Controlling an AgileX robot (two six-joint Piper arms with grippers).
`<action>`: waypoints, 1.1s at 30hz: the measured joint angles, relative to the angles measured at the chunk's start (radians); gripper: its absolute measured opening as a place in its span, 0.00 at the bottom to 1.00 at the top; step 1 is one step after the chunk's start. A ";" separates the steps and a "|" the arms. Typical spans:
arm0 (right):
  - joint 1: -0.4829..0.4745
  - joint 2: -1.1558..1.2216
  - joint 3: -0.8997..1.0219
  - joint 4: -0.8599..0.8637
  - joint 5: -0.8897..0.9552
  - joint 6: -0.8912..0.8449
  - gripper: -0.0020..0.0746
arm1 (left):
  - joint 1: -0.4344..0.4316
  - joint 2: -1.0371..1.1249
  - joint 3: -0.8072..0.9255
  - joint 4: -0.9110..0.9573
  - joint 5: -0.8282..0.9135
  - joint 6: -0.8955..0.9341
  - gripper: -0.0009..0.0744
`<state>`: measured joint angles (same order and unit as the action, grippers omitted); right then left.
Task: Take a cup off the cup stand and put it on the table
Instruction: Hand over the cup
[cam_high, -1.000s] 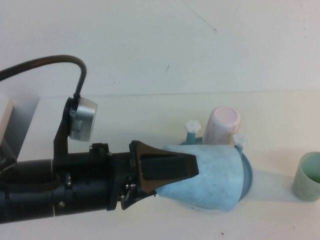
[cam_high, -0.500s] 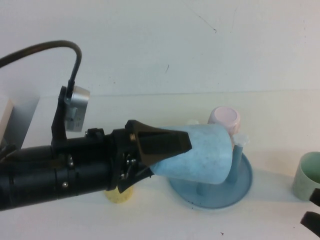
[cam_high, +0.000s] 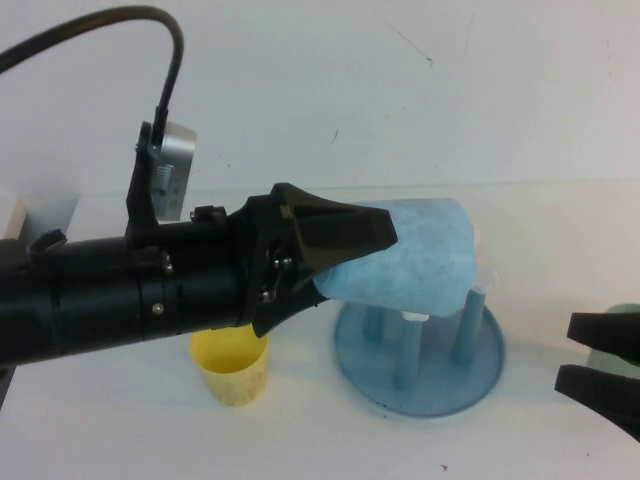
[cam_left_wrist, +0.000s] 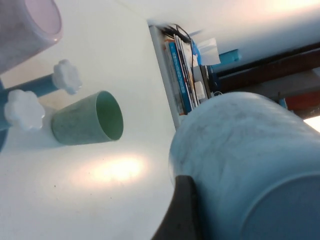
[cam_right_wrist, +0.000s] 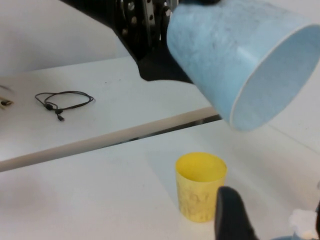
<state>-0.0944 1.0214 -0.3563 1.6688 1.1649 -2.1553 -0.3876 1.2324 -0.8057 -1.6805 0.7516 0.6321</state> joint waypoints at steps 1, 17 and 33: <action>0.000 0.009 -0.009 0.000 0.000 -0.009 0.48 | 0.000 0.008 0.000 0.000 0.000 0.000 0.76; 0.100 0.034 -0.126 0.004 0.004 -0.122 0.56 | 0.001 0.175 -0.002 0.000 0.172 -0.194 0.76; 0.130 0.213 -0.161 0.004 0.003 -0.100 0.57 | 0.001 0.186 -0.175 0.002 0.177 -0.080 0.76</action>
<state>0.0352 1.2346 -0.5170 1.6728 1.1675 -2.2549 -0.3870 1.4182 -0.9802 -1.6785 0.9286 0.5517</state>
